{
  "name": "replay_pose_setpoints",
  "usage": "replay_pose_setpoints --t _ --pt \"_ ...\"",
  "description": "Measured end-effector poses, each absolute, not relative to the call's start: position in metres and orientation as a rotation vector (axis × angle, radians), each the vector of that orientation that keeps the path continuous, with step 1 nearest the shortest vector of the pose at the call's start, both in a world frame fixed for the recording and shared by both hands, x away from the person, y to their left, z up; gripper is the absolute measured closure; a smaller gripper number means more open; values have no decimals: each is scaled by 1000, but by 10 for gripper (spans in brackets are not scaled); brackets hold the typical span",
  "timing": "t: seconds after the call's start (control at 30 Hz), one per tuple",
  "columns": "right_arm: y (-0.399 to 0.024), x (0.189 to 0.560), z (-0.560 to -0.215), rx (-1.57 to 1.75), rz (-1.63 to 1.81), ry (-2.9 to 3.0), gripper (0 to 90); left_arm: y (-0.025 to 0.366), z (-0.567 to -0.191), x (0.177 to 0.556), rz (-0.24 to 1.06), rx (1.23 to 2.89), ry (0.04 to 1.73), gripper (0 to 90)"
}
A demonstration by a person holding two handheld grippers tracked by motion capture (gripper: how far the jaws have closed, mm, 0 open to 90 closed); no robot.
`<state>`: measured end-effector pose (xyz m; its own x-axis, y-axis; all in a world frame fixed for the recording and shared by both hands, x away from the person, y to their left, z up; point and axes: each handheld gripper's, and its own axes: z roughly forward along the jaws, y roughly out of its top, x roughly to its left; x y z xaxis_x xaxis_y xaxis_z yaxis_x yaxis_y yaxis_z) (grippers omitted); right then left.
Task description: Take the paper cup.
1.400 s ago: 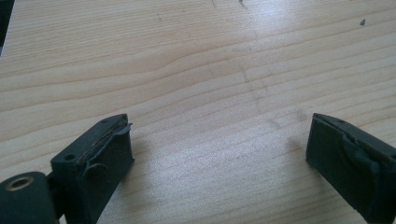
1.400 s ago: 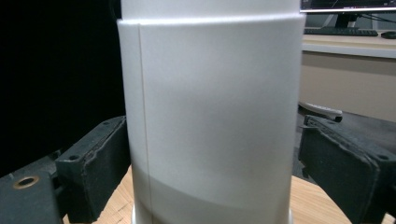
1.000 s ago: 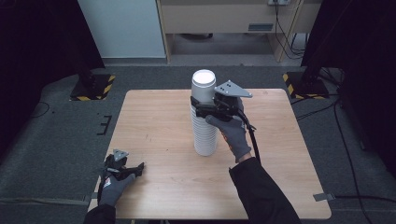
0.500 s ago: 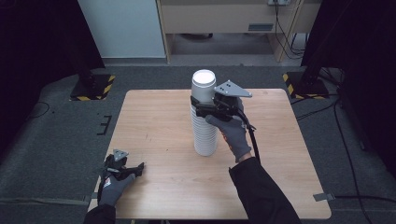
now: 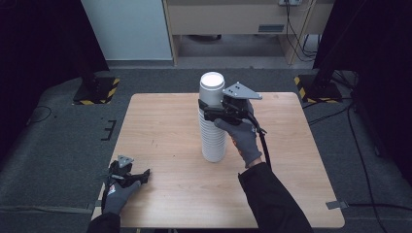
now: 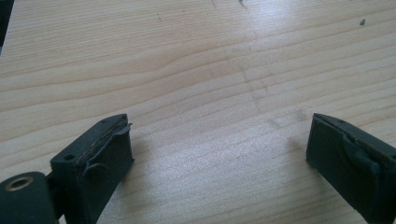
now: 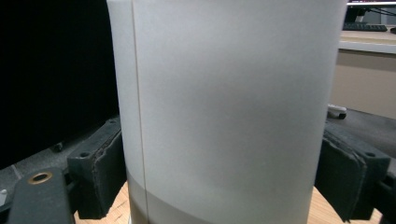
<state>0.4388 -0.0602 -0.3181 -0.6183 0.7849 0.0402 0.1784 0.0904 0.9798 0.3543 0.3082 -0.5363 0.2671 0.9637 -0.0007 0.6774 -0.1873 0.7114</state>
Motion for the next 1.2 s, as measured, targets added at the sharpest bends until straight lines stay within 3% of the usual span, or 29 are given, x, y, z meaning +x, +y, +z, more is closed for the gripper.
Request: replay_pose_setpoints --t 1.2 --pt "-73 433 -276 919 1739 1726 152 308 -536 354 617 1943 1478 63"
